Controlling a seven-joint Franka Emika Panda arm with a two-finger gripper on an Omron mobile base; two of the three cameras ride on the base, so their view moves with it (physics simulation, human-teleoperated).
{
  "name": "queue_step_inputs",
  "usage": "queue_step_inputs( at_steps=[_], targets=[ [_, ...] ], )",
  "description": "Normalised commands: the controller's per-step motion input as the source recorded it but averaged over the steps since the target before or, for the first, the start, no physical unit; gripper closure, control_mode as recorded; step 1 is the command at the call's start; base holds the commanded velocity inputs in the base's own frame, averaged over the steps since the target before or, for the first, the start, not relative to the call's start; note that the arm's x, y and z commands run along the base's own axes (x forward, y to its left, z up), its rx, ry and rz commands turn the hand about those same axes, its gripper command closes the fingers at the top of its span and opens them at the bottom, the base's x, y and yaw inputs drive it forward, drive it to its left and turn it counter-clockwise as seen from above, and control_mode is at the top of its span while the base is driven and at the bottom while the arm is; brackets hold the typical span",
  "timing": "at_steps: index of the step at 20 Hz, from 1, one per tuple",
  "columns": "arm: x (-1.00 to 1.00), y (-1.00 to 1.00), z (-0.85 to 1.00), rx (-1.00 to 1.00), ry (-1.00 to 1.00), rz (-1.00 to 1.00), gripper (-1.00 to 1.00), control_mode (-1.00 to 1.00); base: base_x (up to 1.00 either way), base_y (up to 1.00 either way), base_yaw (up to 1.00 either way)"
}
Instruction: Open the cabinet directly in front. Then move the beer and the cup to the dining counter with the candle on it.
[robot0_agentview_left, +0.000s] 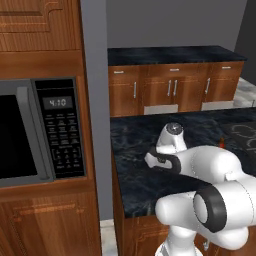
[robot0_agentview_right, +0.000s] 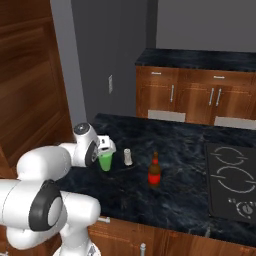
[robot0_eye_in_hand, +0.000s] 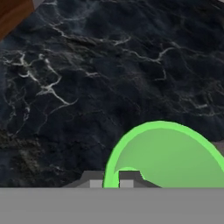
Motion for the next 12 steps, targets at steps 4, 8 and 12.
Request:
queue_step_inputs(
  at_steps=[4,8,12],
  targets=[
    [0.1,0.0,-0.34,-0.01,0.0,0.0,1.0,-1.0,0.0,0.0,0.0],
    [0.09,0.0,-0.34,-0.01,0.0,0.0,1.0,-1.0,0.0,0.0,0.0],
    [0.07,0.0,-0.21,0.0,0.0,0.0,1.0,-1.0,0.0,0.0,0.0]
  ],
)
